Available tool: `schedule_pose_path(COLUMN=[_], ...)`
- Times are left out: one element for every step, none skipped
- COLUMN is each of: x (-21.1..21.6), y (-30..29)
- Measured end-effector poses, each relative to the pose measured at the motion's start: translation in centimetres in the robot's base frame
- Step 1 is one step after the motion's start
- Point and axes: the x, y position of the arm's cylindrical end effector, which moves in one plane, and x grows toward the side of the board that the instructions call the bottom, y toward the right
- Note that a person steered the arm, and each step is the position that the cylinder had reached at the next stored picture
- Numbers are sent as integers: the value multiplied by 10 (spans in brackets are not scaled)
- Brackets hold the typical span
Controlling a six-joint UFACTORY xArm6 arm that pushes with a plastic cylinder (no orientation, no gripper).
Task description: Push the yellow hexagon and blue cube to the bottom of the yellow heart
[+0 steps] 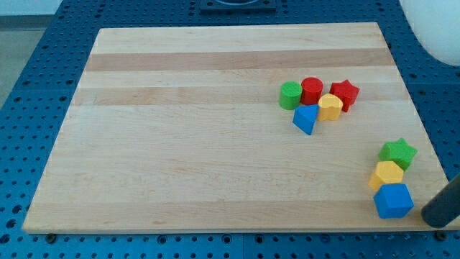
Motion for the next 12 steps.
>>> schedule_pose_path(x=[0,-1,-19,-46,-85,-90,-68,-35,-22,-1,0,-1], y=[-9,-30,-40,-56,-68,-71,-52,-15,3,-7,-16,-17])
